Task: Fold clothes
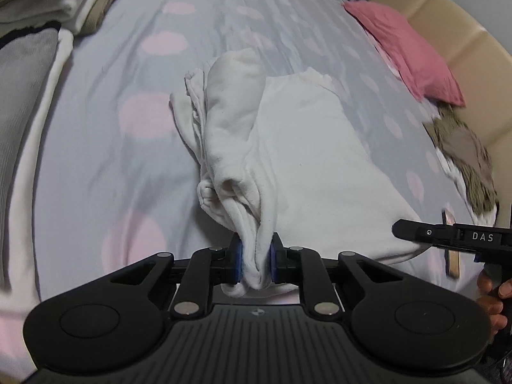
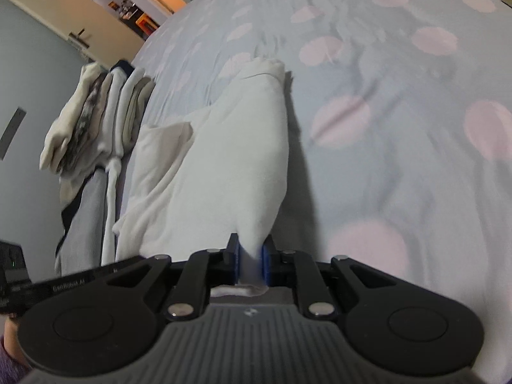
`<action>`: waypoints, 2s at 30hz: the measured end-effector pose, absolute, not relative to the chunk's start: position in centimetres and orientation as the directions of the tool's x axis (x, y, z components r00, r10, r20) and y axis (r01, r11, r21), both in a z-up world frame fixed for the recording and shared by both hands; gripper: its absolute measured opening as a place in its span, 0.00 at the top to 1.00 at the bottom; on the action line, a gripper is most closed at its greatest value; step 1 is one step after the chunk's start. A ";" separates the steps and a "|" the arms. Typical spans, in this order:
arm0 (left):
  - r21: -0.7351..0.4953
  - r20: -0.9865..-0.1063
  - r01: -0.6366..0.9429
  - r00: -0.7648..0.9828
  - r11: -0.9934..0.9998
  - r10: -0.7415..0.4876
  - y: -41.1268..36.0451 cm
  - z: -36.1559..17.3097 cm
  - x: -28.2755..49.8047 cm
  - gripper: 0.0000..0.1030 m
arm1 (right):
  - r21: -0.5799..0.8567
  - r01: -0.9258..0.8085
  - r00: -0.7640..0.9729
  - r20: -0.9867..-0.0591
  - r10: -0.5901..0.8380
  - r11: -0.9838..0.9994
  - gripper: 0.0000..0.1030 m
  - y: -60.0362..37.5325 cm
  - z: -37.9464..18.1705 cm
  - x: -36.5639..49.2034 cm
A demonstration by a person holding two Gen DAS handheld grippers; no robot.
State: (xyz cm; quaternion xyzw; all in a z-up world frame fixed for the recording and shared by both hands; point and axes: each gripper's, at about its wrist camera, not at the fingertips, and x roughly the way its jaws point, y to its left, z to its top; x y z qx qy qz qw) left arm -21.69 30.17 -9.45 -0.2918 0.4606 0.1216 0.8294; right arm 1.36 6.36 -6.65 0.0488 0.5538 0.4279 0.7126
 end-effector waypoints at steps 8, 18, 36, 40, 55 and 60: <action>-0.336 -0.877 -0.496 0.475 0.800 -0.074 28.7 -11.3 -23.0 0.82 | 0.464 -0.602 0.010 -0.809 0.587 0.650 0.84 3.7 -8.6 -1.9; -0.272 -0.828 -0.507 0.556 0.818 0.070 29.8 -8.1 -23.3 0.77 | 0.342 -0.660 0.208 -0.771 0.601 0.668 0.68 2.6 -6.4 -1.1; -0.283 -0.782 -0.518 0.612 0.807 0.118 33.8 -10.4 -15.7 0.77 | 0.266 -0.782 0.182 -0.767 0.616 0.563 0.81 12.7 -7.7 2.0; -0.304 -0.758 -0.575 0.629 0.760 0.173 35.4 -10.4 -16.8 0.77 | 0.267 -0.763 0.199 -0.770 0.607 0.589 0.80 12.7 -8.7 3.9; -0.378 -0.765 -0.622 0.627 0.686 0.147 37.4 -14.8 -16.7 0.44 | 0.453 -0.619 0.172 -0.718 0.674 0.641 0.48 12.2 -12.0 8.6; -0.347 -0.749 -0.605 0.639 0.716 0.178 36.6 -15.1 -16.3 0.48 | 0.473 -0.624 0.161 -0.701 0.695 0.622 0.47 12.6 -13.2 8.2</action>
